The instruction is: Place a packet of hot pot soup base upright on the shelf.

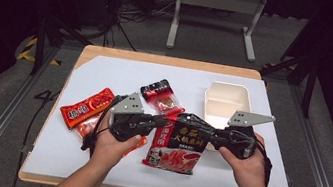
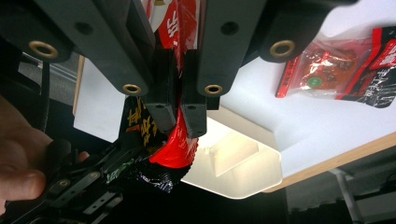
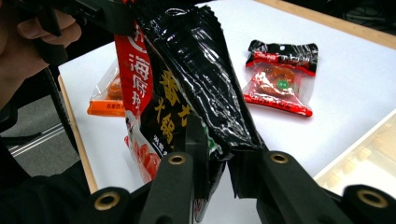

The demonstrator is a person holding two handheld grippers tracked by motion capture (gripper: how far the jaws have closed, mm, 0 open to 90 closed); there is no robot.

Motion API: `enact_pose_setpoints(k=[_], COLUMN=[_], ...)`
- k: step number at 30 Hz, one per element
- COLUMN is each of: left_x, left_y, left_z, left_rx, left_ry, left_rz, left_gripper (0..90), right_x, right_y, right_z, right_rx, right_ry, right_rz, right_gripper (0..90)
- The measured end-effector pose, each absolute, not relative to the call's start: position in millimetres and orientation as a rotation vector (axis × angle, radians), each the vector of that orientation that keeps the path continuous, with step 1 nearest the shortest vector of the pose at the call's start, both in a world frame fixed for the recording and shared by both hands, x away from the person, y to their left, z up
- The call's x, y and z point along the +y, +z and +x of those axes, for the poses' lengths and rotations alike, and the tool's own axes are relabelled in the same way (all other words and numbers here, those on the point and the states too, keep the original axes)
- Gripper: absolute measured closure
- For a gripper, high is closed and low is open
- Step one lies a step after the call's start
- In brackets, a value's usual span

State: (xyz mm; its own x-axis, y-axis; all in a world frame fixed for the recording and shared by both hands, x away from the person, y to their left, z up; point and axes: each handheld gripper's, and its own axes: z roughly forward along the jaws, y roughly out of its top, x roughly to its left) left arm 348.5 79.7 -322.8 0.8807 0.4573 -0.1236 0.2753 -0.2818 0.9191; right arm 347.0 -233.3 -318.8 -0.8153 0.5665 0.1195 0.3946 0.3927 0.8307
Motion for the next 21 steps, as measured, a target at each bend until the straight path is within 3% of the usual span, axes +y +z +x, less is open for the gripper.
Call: enact_pose_setpoints(k=[7, 12, 21], left_x=[85, 92, 111], left_y=[-319, -317, -310], left_z=[350, 353, 355], left_rx=[0.542, 0.576, 0.604], left_ry=[0.192, 0.175, 0.201], left_rz=[1.885, 1.901, 1.898], left_gripper=[79.4, 56.2, 40.1], right_x=[-233, -230, -229], right_y=[-312, -304, -291], right_z=[350, 356, 362], right_rx=[2.455, 2.473, 2.466], right_ry=[1.412, 1.408, 1.413], right_rz=[0.858, 0.854, 0.847], right_gripper=[81.4, 81.8, 81.8])
